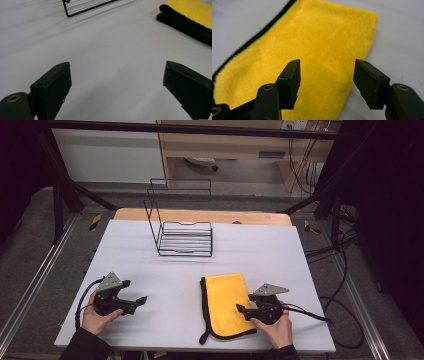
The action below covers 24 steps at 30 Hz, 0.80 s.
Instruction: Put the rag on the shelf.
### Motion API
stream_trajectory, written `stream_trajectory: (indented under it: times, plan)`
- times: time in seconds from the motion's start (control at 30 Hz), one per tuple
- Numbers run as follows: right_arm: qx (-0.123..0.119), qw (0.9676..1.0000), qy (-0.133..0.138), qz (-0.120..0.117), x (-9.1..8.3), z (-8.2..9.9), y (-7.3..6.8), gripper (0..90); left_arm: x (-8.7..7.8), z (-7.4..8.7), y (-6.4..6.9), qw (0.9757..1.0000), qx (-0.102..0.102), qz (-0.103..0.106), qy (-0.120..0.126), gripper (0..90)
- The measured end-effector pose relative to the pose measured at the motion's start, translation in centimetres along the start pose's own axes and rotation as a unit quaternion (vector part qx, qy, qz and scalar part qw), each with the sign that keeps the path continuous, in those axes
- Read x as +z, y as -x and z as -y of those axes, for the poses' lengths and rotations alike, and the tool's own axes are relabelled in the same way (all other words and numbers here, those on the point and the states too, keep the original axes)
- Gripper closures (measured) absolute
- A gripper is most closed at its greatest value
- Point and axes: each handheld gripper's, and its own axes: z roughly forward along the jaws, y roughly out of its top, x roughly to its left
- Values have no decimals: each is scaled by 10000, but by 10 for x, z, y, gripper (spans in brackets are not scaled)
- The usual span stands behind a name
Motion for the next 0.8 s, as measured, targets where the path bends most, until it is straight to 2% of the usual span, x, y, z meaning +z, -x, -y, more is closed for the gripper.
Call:
stream_trajectory:
  times: [0.1,0.13,0.17,0.3,0.37,0.43,0.67,0.8]
  plan:
    - [5,9997,-212,114,-4,12,3,441,0,0,2,10000,-8,8,14,81]
    - [76,9995,-274,133,-5,15,3,457,0,0,2,10000,-28,10,-1,81]
    - [153,9996,-234,70,-6,17,4,498,0,0,2,10000,-46,9,-14,81]
    - [449,9981,-379,-196,-5,19,2,673,2,-3,5,10000,-88,-8,-36,78]
    - [488,9975,-424,-269,-6,18,3,787,4,-5,7,9999,-103,-10,-36,76]
    - [537,9971,-436,-316,-9,16,4,843,7,-8,10,9999,-131,7,-33,72]
    - [502,9970,-488,-326,-15,16,7,853,19,-23,25,9998,-179,104,-51,65]
    - [324,9981,-423,-318,-16,16,8,777,33,-34,36,9997,-144,138,-120,66]
